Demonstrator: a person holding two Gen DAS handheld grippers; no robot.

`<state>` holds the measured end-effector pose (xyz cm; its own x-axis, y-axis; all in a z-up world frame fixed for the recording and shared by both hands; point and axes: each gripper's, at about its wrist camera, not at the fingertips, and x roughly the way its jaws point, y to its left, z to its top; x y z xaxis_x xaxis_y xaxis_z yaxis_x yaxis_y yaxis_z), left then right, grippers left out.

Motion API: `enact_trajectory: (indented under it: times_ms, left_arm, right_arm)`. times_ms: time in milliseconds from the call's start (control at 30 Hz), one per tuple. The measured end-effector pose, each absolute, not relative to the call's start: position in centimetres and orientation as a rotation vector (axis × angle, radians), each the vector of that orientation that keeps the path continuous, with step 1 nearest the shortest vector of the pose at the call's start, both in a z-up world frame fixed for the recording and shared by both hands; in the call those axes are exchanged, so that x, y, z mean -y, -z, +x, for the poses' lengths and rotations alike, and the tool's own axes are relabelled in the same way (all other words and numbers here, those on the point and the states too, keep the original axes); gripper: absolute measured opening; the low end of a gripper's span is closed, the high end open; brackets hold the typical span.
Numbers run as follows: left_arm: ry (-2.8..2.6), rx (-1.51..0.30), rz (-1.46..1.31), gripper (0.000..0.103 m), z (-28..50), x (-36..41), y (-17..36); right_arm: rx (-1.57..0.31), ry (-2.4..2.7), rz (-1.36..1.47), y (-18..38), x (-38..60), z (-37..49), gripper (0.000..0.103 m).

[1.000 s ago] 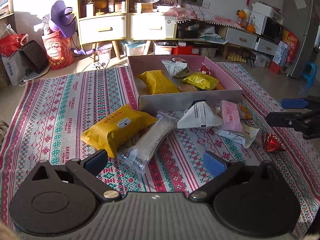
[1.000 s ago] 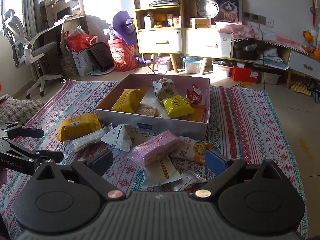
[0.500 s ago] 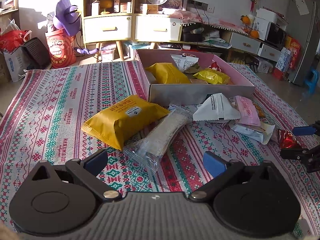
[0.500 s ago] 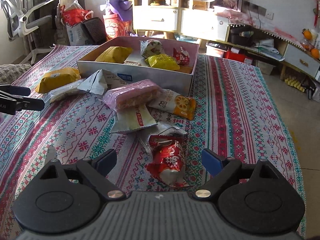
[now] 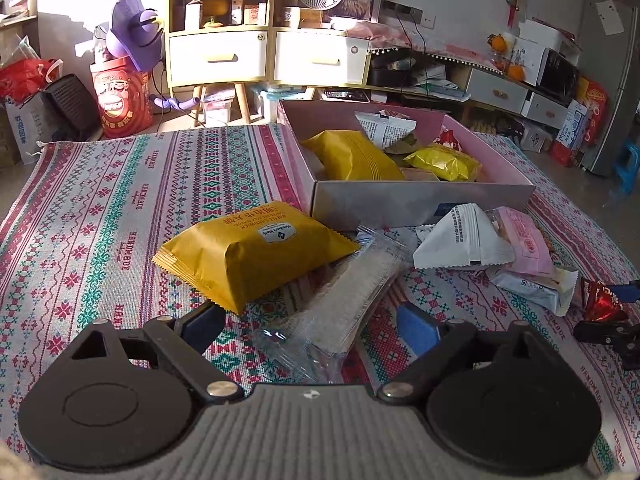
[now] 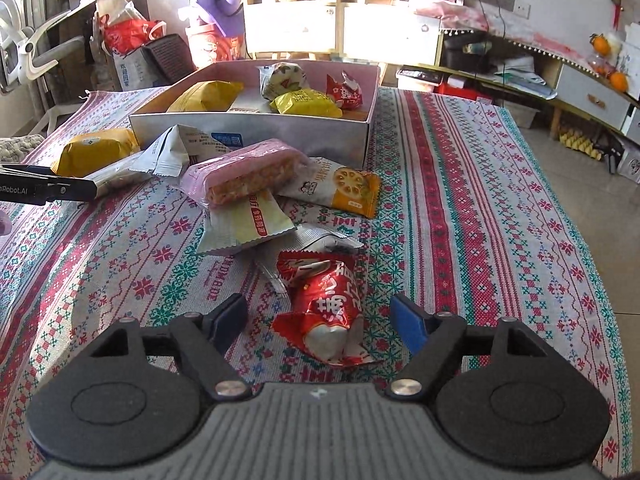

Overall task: Organize snacks
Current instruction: 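Grasp another red candy with the right tool while the left tool grasps the clear plastic bar pack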

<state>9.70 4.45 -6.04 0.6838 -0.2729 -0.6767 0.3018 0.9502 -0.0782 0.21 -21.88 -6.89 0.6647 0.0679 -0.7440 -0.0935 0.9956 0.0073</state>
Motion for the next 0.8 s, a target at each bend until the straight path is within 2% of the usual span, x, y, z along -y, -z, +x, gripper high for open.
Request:
enact_trajectory:
  times_ms: [133, 233, 300, 367, 433, 500, 600, 733, 800]
  left_arm:
    - [0.305, -0.797, 0.057, 0.090, 9.8, -4.3, 6.3]
    - [0.313, -0.832, 0.074, 0.082, 9.5, -4.2, 6.8]
    - [0.321, -0.830, 0.090, 0.079, 9.2, -4.0, 6.8]
    - [0.337, -0.831, 0.093, 0.075, 9.0, -3.9, 6.7]
    - [0.342, -0.834, 0.101, 0.069, 8.8, -3.8, 6.6]
    - [0.346, -0.836, 0.108, 0.057, 8.7, -3.7, 6.5]
    - [0.357, -0.839, 0.117, 0.045, 8.3, -3.3, 6.4]
    - [0.376, -0.857, 0.136, 0.039, 7.9, -2.9, 6.3]
    - [0.392, -0.877, 0.143, 0.031, 7.5, -2.5, 6.2]
  right_arm:
    - [-0.834, -0.105, -0.036, 6.7, 21.8, 0.1, 0.066]
    - [-0.830, -0.115, -0.038, 6.6, 21.6, 0.0, 0.053]
    - [-0.830, -0.124, -0.042, 6.5, 21.6, 0.0, 0.039]
    - [-0.832, -0.136, -0.043, 6.4, 21.5, 0.1, 0.033]
    - [-0.837, -0.136, -0.050, 6.3, 21.4, 0.2, 0.032]
    - [-0.842, -0.136, -0.049, 6.2, 21.3, 0.2, 0.032]
    - [-0.850, -0.147, -0.042, 6.1, 21.2, 0.1, 0.032]
    - [-0.858, -0.171, -0.044, 6.0, 20.7, 0.0, 0.032]
    - [-0.864, -0.190, -0.041, 6.0, 20.4, 0.0, 0.032]
